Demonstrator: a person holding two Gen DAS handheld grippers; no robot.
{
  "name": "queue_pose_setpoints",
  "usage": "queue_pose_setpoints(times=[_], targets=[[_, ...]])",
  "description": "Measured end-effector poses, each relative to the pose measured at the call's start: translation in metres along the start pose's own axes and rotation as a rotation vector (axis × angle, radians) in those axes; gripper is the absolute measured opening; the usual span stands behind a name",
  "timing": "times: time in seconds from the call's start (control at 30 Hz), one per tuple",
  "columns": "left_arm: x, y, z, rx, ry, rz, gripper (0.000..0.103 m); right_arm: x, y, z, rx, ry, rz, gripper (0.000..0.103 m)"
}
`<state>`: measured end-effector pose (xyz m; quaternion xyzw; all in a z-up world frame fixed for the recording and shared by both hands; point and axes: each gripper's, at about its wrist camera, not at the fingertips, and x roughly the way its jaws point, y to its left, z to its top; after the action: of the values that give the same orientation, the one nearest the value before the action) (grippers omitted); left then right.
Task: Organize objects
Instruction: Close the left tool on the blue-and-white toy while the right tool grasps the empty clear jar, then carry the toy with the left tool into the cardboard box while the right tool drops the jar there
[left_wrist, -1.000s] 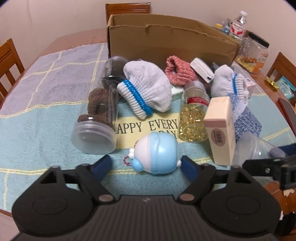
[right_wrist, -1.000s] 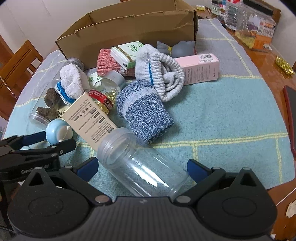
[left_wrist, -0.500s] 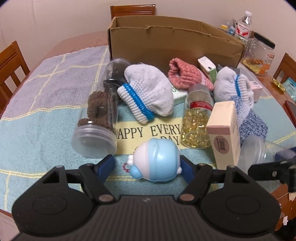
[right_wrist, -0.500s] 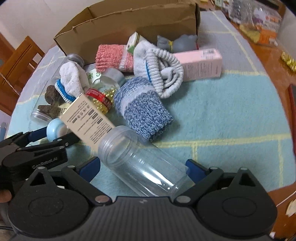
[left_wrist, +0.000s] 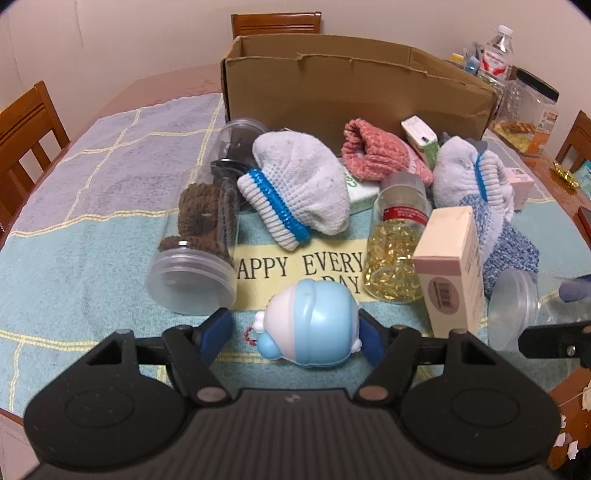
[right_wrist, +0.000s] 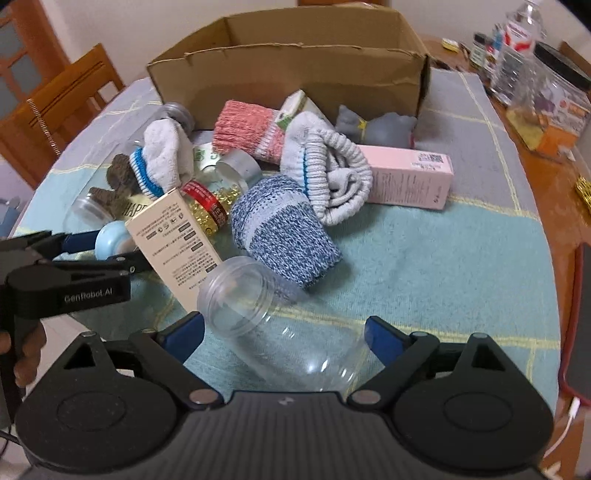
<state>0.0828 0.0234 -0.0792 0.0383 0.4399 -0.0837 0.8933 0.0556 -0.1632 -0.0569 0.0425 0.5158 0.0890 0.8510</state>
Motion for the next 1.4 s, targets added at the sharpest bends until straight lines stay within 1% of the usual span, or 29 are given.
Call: queue_pose_setpoints(times=[0.07, 0.2, 0.3, 0.4, 0.47, 0.5, 0.67, 0.87, 0.93, 1.0, 1.07, 1.13, 1.23, 1.4], targets=[[0.0, 0.0, 0.0, -0.002, 0.001, 0.001, 0.071, 0.001, -0.009, 0.0, 0.014, 0.001, 0.009, 0.103], [0.0, -0.002, 0.001, -0.002, 0.001, 0.004, 0.071, -0.002, -0.023, 0.001, 0.041, 0.0, 0.042, 0.103], [0.001, -0.002, 0.001, 0.0, 0.005, 0.005, 0.072, -0.004, -0.026, 0.001, 0.05, 0.015, 0.029, 0.103], [0.0, -0.003, 0.001, 0.0, 0.008, 0.006, 0.072, -0.005, -0.03, -0.002, 0.123, 0.047, 0.015, 0.103], [0.0, -0.003, 0.002, -0.002, 0.01, 0.007, 0.072, -0.003, -0.03, -0.004, 0.179, 0.077, -0.003, 0.103], [0.0, -0.004, 0.002, 0.0, 0.01, 0.004, 0.072, -0.004, -0.029, -0.006, 0.208, 0.079, -0.009, 0.103], [-0.001, -0.005, -0.001, 0.029, 0.007, -0.011, 0.072, -0.006, -0.021, -0.009, 0.296, 0.064, 0.022, 0.103], [0.0, -0.003, 0.002, 0.034, 0.004, -0.035, 0.071, 0.01, -0.011, -0.004, 0.365, 0.083, -0.039, 0.103], [0.0, -0.001, 0.003, 0.03, -0.001, -0.044, 0.069, 0.011, -0.008, -0.003, 0.375, 0.076, -0.061, 0.103], [0.0, 0.0, 0.003, 0.025, -0.001, -0.054, 0.064, 0.011, -0.007, -0.003, 0.38, 0.075, -0.077, 0.103], [-0.001, 0.002, 0.004, 0.019, -0.002, -0.063, 0.055, 0.011, -0.005, -0.002, 0.378, 0.075, -0.095, 0.103], [-0.001, 0.005, 0.005, 0.014, -0.001, -0.072, 0.055, 0.011, -0.004, -0.002, 0.376, 0.076, -0.109, 0.1], [-0.003, 0.008, 0.005, 0.015, 0.003, -0.083, 0.054, 0.011, -0.004, -0.002, 0.384, 0.078, -0.12, 0.1], [-0.008, 0.01, 0.009, 0.052, 0.01, -0.097, 0.053, 0.008, -0.004, 0.001, 0.37, 0.093, -0.14, 0.099]])
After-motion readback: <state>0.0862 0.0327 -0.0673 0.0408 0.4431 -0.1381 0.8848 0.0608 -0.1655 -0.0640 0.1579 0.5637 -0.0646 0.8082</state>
